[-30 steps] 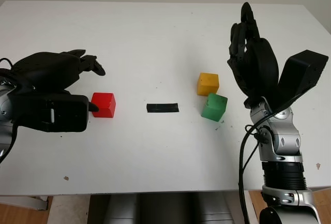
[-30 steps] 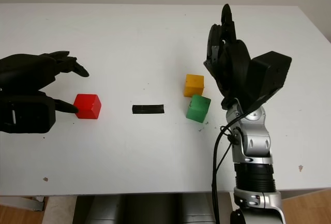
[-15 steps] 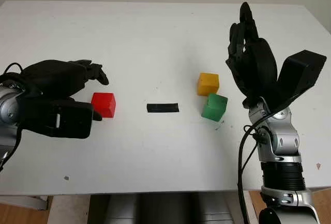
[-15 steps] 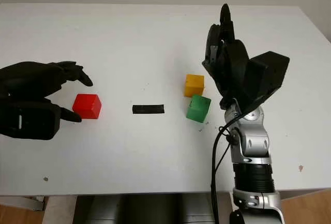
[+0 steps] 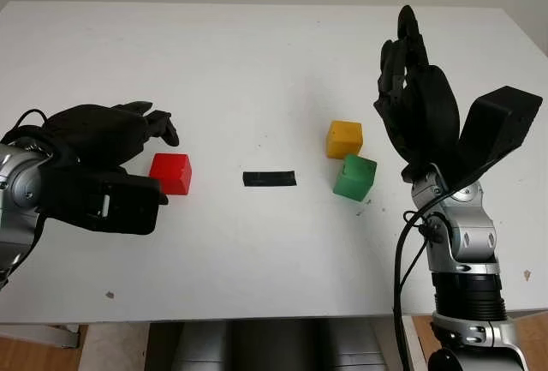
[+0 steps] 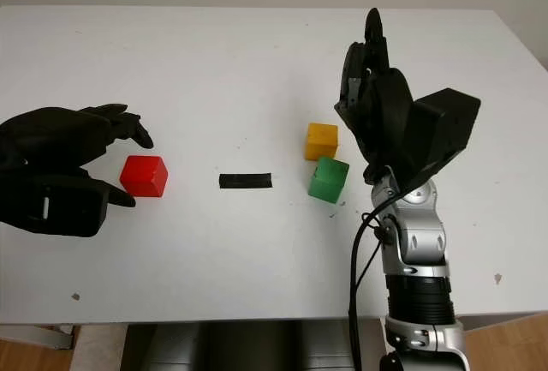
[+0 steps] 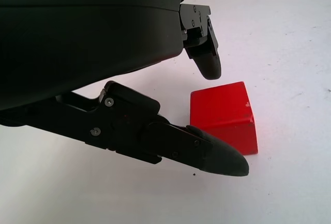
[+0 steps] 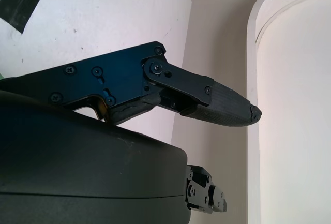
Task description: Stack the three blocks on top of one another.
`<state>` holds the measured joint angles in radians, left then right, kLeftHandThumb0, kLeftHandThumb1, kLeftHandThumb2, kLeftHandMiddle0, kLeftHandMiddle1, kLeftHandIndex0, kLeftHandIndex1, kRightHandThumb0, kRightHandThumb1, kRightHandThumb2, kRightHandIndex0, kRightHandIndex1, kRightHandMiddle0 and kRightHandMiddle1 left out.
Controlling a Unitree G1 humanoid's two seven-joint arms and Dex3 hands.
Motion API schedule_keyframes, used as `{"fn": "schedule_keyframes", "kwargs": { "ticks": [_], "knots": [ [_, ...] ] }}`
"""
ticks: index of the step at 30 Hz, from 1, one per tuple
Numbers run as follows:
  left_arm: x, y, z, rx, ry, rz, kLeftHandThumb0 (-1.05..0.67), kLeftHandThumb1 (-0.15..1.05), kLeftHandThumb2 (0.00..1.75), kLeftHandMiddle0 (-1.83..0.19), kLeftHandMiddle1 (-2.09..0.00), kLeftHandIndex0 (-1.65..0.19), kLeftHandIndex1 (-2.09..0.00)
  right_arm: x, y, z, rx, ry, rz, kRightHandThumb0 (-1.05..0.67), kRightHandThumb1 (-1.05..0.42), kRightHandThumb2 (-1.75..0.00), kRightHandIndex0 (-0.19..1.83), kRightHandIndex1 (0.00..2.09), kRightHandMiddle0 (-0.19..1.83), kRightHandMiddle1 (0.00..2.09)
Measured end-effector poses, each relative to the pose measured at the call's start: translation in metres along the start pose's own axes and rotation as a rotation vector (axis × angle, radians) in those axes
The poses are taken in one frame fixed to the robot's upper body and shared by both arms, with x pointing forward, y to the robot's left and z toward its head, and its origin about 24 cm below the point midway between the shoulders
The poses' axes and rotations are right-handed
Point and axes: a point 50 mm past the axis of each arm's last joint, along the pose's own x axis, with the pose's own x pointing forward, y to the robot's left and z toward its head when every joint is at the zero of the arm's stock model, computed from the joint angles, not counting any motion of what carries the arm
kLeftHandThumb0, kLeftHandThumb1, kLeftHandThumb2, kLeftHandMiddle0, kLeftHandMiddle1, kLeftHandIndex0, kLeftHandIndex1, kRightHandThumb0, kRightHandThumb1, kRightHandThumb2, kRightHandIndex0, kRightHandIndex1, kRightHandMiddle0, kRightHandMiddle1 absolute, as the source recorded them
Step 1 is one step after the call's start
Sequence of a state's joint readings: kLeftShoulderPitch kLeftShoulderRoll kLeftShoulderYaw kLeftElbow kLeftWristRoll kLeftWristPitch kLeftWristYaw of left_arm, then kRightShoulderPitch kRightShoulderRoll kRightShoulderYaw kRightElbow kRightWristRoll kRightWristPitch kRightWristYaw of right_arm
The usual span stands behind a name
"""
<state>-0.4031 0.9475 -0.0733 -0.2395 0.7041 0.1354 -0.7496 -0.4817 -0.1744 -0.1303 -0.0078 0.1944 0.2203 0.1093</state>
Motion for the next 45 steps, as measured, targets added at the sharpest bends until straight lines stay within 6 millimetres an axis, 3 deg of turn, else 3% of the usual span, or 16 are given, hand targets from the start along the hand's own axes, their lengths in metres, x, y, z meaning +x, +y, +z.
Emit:
{"fn": "schedule_keyframes", "kwargs": {
  "ticks": [11, 18, 35, 41, 45],
  "knots": [
    [0.005, -0.003, -0.002, 0.004, -0.007, 0.051, -0.64, 1.01, 0.05, 0.03, -0.06, 0.08, -1.10, 0.000, 0.001, -0.001, 0.007, 0.001, 0.001, -0.67, -1.05, -0.79, -0.19, 0.00, -0.19, 0.00],
    [0.007, -0.006, -0.001, -0.003, -0.021, 0.074, -0.62, 1.00, 0.05, 0.02, -0.06, 0.18, -1.45, -0.002, 0.001, 0.001, 0.009, -0.004, 0.008, -0.67, -1.05, -0.79, -0.19, 0.00, -0.19, 0.00],
    [0.012, -0.014, 0.001, 0.019, -0.018, 0.042, -0.64, 0.99, 0.05, 0.00, -0.06, 0.05, -1.19, -0.002, 0.001, 0.004, 0.005, -0.008, 0.015, -0.68, -1.05, -0.79, -0.19, 0.00, -0.19, 0.00],
    [0.015, -0.019, 0.002, 0.033, -0.013, 0.015, -0.64, 1.00, 0.05, -0.01, -0.06, -0.01, -0.98, -0.003, 0.000, 0.004, 0.003, -0.008, 0.011, -0.68, -1.05, -0.78, -0.19, 0.00, -0.19, 0.00],
    [0.017, -0.023, 0.001, 0.032, -0.012, 0.003, -0.60, 1.03, 0.07, -0.03, -0.06, -0.04, -1.04, -0.003, -0.001, 0.005, 0.002, -0.009, 0.013, -0.69, -1.05, -0.78, -0.19, 0.00, -0.19, 0.00]
  ]
}}
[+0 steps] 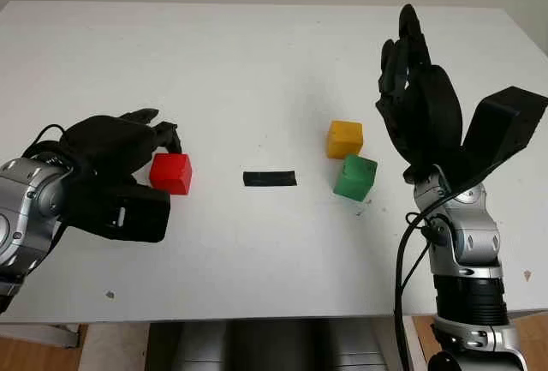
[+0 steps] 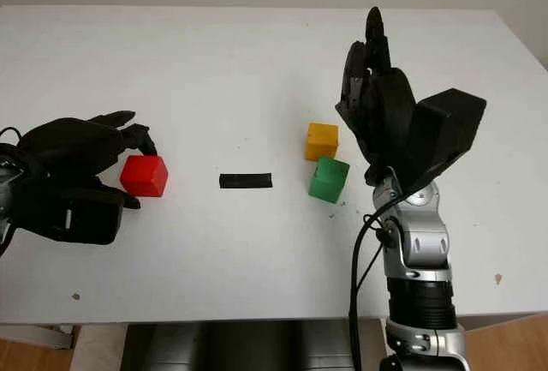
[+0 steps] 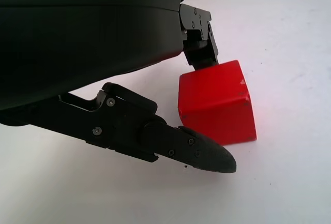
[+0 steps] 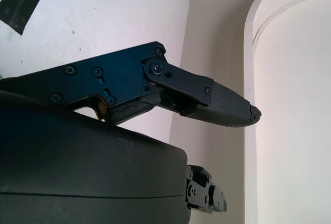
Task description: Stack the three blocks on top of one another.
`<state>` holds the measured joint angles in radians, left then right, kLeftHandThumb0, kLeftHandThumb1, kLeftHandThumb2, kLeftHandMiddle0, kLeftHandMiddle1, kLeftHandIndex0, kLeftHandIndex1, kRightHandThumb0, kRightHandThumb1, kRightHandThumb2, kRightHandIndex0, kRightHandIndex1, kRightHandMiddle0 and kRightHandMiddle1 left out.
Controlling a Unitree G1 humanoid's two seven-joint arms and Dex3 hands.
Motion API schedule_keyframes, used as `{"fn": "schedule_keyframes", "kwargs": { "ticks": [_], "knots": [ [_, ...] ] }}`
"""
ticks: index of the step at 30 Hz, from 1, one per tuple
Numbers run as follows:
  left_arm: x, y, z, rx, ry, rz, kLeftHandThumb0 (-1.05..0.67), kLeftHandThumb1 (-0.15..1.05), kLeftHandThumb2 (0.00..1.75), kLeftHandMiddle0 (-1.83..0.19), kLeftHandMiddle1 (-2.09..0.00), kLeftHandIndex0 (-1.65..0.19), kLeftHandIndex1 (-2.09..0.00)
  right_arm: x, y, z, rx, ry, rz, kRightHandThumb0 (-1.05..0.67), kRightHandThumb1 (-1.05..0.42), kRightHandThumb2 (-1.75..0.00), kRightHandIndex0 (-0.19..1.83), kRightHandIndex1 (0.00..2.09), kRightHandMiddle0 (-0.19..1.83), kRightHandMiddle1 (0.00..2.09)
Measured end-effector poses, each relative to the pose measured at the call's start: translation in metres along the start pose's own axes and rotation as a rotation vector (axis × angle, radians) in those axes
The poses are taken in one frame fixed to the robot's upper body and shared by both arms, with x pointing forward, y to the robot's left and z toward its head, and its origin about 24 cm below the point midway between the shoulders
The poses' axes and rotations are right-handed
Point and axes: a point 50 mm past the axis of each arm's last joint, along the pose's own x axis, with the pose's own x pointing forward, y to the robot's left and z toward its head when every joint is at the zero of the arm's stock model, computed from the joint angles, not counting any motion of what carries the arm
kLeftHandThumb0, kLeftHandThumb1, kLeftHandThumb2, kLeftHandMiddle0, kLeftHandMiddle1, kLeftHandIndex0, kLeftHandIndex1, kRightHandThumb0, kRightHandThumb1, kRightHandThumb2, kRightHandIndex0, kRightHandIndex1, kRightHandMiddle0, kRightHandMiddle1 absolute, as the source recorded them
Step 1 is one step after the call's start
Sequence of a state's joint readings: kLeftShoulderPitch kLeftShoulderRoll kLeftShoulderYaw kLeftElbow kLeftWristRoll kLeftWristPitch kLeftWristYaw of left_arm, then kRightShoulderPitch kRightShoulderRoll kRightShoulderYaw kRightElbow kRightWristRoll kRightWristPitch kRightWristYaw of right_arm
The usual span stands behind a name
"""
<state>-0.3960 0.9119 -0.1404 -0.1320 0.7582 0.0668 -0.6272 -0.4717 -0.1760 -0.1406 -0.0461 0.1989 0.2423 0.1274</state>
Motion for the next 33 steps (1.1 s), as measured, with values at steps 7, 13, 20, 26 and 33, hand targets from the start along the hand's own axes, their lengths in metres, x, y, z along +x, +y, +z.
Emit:
{"fn": "schedule_keyframes", "kwargs": {
  "ticks": [7, 13, 20, 26, 33],
  "knots": [
    [0.002, 0.000, 0.005, -0.044, -0.052, 0.076, -0.34, 1.05, 0.24, -0.14, -0.06, -0.01, -1.53, 0.000, -0.001, 0.000, 0.000, -0.001, -0.008, -0.68, -1.05, -0.78, -0.19, 0.00, -0.19, 0.00],
    [0.001, -0.003, 0.004, -0.051, -0.058, 0.098, -0.33, 1.05, 0.24, -0.15, -0.06, 0.04, -1.61, 0.000, -0.001, 0.000, -0.002, -0.001, -0.007, -0.67, -1.05, -0.79, -0.19, 0.00, -0.19, 0.00],
    [0.001, -0.004, 0.003, -0.061, -0.046, 0.107, -0.35, 1.05, 0.28, -0.17, -0.05, 0.12, -1.71, 0.000, -0.001, 0.000, -0.007, 0.000, -0.008, -0.66, -1.05, -0.78, -0.19, 0.00, -0.19, 0.00],
    [0.000, -0.003, 0.003, -0.069, -0.051, 0.088, -0.35, 1.05, 0.24, -0.17, -0.05, 0.07, -1.71, 0.000, -0.001, 0.000, -0.006, 0.001, -0.006, -0.65, -1.05, -0.78, -0.19, 0.00, -0.19, 0.00],
    [0.003, 0.035, 0.016, -0.052, -0.146, 0.086, -0.37, 1.05, 0.21, -0.16, -0.05, 0.04, -1.76, -0.001, 0.001, -0.002, -0.006, 0.010, -0.001, -0.65, -1.05, -0.79, -0.19, 0.00, -0.19, 0.00]
  ]
}}
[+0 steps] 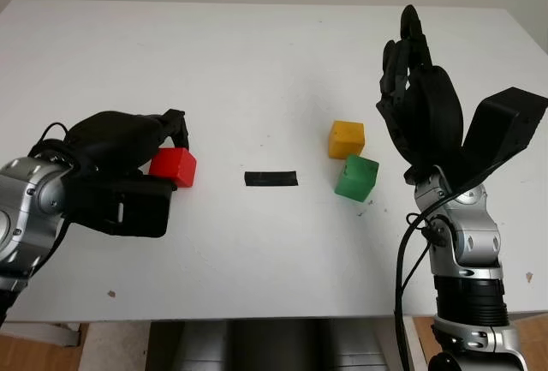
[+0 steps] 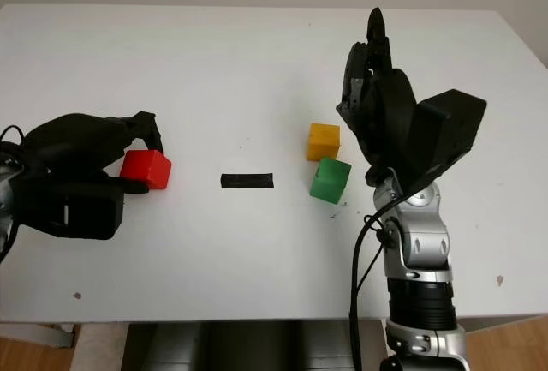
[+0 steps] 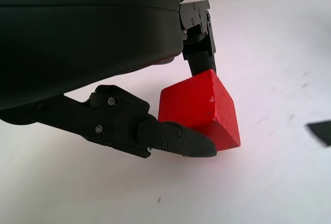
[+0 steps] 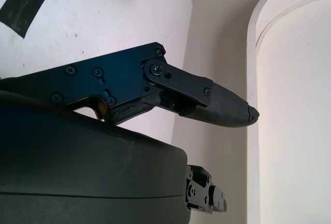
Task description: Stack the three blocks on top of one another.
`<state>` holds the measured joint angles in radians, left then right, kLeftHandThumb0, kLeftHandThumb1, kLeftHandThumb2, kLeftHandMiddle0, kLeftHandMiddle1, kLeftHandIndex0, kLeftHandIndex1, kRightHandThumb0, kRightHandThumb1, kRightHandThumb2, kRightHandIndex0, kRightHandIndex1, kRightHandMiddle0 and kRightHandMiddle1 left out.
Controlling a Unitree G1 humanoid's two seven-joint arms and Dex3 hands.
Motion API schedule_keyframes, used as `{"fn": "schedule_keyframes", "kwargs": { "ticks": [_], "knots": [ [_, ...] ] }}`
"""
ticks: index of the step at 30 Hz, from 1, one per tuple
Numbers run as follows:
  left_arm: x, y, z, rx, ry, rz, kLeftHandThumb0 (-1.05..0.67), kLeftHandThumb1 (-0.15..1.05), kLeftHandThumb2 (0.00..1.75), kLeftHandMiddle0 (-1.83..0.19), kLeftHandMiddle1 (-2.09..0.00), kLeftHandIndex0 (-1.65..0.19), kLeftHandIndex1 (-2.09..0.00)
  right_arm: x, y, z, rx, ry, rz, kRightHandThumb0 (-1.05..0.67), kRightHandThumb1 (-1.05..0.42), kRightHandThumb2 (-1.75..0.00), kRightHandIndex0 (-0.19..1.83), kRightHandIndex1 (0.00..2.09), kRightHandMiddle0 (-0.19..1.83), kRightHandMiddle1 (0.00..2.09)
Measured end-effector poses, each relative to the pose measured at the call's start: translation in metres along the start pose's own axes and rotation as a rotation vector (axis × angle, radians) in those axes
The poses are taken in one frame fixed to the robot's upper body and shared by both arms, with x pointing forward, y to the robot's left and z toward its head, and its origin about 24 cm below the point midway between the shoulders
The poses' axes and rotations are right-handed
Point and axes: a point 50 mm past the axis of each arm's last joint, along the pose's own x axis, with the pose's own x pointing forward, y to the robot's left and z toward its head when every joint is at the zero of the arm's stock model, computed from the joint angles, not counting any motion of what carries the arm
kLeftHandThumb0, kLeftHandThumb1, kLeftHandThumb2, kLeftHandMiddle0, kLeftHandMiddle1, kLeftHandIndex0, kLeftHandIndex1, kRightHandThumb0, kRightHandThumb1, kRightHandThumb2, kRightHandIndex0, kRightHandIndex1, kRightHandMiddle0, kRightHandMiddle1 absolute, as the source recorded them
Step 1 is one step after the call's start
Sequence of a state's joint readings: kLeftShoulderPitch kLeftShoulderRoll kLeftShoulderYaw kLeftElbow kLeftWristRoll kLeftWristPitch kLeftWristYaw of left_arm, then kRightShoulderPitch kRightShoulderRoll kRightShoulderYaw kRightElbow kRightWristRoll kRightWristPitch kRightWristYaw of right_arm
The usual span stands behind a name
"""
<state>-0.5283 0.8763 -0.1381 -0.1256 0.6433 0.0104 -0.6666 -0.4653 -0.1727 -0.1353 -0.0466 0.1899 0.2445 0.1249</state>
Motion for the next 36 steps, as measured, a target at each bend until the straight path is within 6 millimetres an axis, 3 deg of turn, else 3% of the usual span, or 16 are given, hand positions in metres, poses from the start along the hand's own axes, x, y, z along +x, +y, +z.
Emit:
{"fn": "schedule_keyframes", "kwargs": {
  "ticks": [4, 12, 18, 21, 25, 29, 36],
  "knots": [
    [0.010, 0.019, 0.018, 0.006, -0.081, -0.023, -0.36, 1.05, 0.18, -0.16, -0.05, -0.03, -1.66, 0.000, 0.001, -0.001, 0.005, 0.003, 0.003, -0.66, -1.05, -0.77, -0.19, 0.00, -0.19, 0.00],
    [0.030, 0.035, 0.047, 0.000, -0.173, -0.055, -0.37, 1.05, 0.13, -0.22, -0.07, -0.16, -1.51, -0.001, 0.001, 0.000, 0.005, 0.003, 0.002, -0.66, -1.05, -0.77, -0.19, 0.00, -0.19, 0.00],
    [0.044, 0.035, 0.068, 0.029, -0.166, -0.049, -0.33, 1.04, 0.07, -0.29, -0.07, -0.32, -1.61, -0.001, 0.002, 0.001, 0.002, -0.003, 0.000, -0.66, -1.05, -0.77, -0.19, 0.00, -0.19, 0.00],
    [0.050, 0.036, 0.078, 0.064, -0.154, -0.060, -0.30, 1.04, 0.07, -0.29, -0.06, -0.25, -1.86, -0.001, 0.004, 0.002, 0.001, -0.007, 0.001, -0.66, -1.05, -0.77, -0.19, 0.00, -0.19, 0.00],
    [0.055, 0.032, 0.089, 0.108, -0.161, -0.072, -0.30, 1.04, 0.08, -0.31, -0.07, -0.21, -1.98, -0.001, 0.006, 0.001, -0.002, -0.007, 0.001, -0.66, -1.05, -0.79, -0.19, 0.00, -0.19, 0.00],
    [0.061, 0.026, 0.095, 0.142, -0.170, -0.079, -0.34, 1.04, 0.08, -0.29, -0.06, -0.10, -1.97, -0.001, 0.008, 0.001, -0.007, -0.006, 0.005, -0.66, -1.05, -0.79, -0.19, 0.00, -0.19, 0.00],
    [0.067, 0.020, 0.101, 0.167, -0.169, -0.073, -0.39, 1.04, 0.07, -0.30, -0.09, -0.17, -1.96, -0.001, 0.008, 0.003, -0.014, -0.011, -0.003, -0.66, -1.05, -0.78, -0.19, 0.00, -0.19, 0.00]
  ]
}}
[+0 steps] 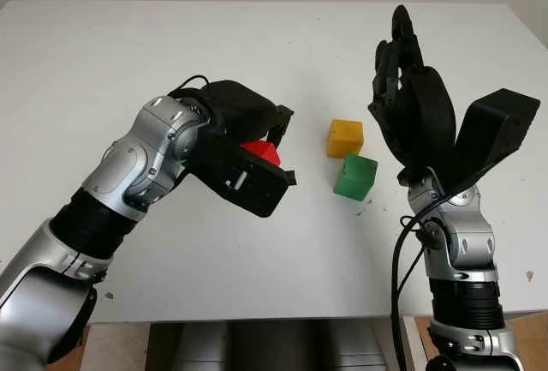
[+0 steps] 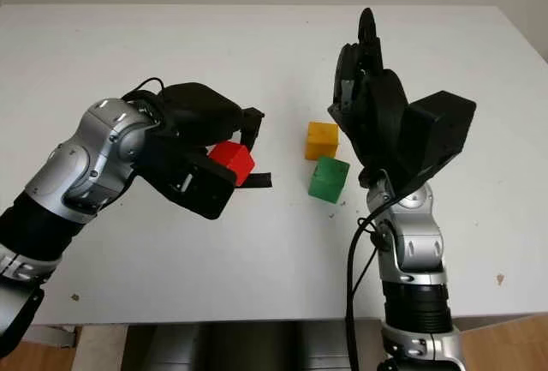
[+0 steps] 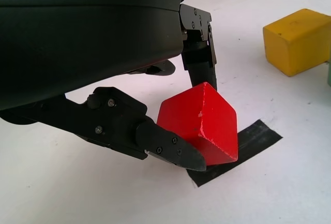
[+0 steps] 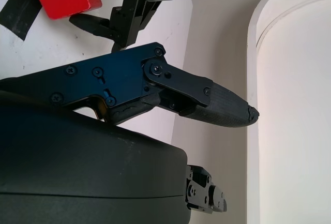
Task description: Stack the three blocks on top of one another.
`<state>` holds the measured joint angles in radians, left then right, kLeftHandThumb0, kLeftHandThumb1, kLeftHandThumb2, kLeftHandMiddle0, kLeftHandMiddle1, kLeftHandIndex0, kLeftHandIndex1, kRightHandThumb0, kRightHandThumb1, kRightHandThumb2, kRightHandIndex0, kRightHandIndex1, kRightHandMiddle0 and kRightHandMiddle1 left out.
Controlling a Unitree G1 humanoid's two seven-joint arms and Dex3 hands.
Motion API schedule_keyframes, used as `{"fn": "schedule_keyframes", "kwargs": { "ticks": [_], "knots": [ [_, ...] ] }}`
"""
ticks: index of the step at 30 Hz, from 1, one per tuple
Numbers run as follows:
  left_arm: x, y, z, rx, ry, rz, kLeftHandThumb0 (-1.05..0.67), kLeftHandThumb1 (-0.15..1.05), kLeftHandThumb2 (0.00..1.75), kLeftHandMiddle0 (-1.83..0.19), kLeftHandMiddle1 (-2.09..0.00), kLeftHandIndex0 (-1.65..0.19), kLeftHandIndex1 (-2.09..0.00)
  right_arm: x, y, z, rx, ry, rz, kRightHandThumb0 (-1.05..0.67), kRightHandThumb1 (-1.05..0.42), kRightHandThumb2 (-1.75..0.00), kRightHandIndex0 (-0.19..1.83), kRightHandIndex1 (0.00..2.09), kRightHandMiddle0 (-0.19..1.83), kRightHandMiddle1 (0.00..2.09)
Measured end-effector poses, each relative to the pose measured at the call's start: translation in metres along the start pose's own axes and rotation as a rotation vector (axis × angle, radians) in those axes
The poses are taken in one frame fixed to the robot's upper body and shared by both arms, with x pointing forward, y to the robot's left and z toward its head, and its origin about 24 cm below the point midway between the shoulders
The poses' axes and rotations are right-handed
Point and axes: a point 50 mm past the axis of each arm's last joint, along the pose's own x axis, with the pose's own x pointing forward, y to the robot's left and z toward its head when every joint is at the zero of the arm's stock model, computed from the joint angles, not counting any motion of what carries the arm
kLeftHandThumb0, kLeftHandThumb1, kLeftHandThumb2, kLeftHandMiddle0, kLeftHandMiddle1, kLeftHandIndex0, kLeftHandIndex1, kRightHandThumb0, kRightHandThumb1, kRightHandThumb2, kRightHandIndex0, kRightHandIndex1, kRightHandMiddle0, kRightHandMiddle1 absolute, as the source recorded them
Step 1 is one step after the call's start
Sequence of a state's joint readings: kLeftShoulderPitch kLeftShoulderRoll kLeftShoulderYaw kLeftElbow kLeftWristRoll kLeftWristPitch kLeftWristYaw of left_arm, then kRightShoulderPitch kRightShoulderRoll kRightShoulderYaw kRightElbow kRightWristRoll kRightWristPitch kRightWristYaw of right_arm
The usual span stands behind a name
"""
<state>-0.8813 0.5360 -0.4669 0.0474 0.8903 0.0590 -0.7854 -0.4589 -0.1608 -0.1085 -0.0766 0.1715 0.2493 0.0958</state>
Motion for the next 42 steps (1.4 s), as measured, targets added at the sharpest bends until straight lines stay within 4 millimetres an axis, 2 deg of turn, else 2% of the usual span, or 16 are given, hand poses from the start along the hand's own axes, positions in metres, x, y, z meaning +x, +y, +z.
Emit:
{"fn": "schedule_keyframes", "kwargs": {
  "ticks": [10, 15, 19, 25, 26, 27, 30, 31, 34, 42],
  "knots": [
    [0.010, -0.007, 0.011, 0.017, 0.014, -0.035, -0.40, 1.00, 0.05, -0.19, -0.05, -0.10, -1.93, 0.000, 0.001, 0.000, 0.006, 0.000, -0.004, -0.66, -1.05, -0.78, -0.19, 0.00, -0.19, 0.00],
    [0.013, -0.008, 0.014, 0.019, 0.018, -0.040, -0.40, 1.00, 0.05, -0.25, -0.09, -0.08, -1.89, 0.000, 0.001, -0.001, 0.007, 0.001, -0.008, -0.67, -1.05, -0.78, -0.19, 0.00, -0.19, 0.00],
    [0.014, -0.009, 0.015, 0.014, 0.011, -0.037, -0.39, 1.03, 0.06, -0.16, -0.05, -0.09, -1.93, -0.001, 0.001, -0.002, 0.008, 0.004, -0.008, -0.66, -1.05, -0.78, -0.19, 0.00, -0.19, 0.00],
    [0.014, -0.009, 0.017, 0.009, 0.006, -0.047, -0.44, 1.05, 0.09, -0.10, -0.03, 0.05, -1.96, -0.002, 0.001, -0.003, 0.006, 0.010, -0.009, -0.67, -1.05, -0.78, -0.19, 0.00, -0.19, 0.00],
    [0.014, -0.009, 0.017, 0.001, 0.005, -0.062, -0.49, 1.05, 0.08, -0.04, -0.02, 0.08, -1.85, -0.002, 0.002, -0.004, 0.005, 0.010, -0.008, -0.67, -1.05, -0.78, -0.19, 0.00, -0.19, 0.00],
    [0.015, -0.009, 0.018, -0.006, 0.003, -0.076, -0.56, 1.04, 0.07, 0.02, -0.03, 0.14, -1.53, -0.002, 0.002, -0.004, 0.003, 0.011, -0.007, -0.67, -1.05, -0.78, -0.19, 0.00, -0.19, 0.00],
    [0.015, -0.013, 0.018, -0.033, -0.011, -0.125, -0.70, 1.05, 0.06, 0.16, -0.02, 0.17, -0.50, -0.003, 0.003, -0.005, -0.002, 0.017, 0.000, -0.66, -1.05, -0.79, -0.19, 0.00, -0.19, 0.00],
    [0.015, -0.013, 0.018, -0.045, -0.017, -0.137, -0.73, 1.05, 0.06, 0.18, -0.01, 0.17, -0.33, -0.003, 0.003, -0.006, -0.002, 0.019, 0.002, -0.66, -1.05, -0.79, -0.19, 0.00, -0.19, 0.00],
    [0.015, -0.013, 0.017, -0.071, -0.026, -0.150, -0.81, 1.05, 0.09, 0.19, 0.00, 0.19, -0.06, -0.004, 0.004, -0.007, -0.003, 0.023, 0.008, -0.65, -1.05, -0.80, -0.19, 0.00, -0.19, 0.00],
    [0.008, -0.005, 0.015, -0.153, -0.046, -0.126, -0.98, 1.05, 0.08, 0.19, 0.00, 0.19, 0.00, -0.004, 0.004, -0.007, -0.004, 0.025, 0.009, -0.65, -1.05, -0.80, -0.19, 0.00, -0.19, 0.00]
  ]
}}
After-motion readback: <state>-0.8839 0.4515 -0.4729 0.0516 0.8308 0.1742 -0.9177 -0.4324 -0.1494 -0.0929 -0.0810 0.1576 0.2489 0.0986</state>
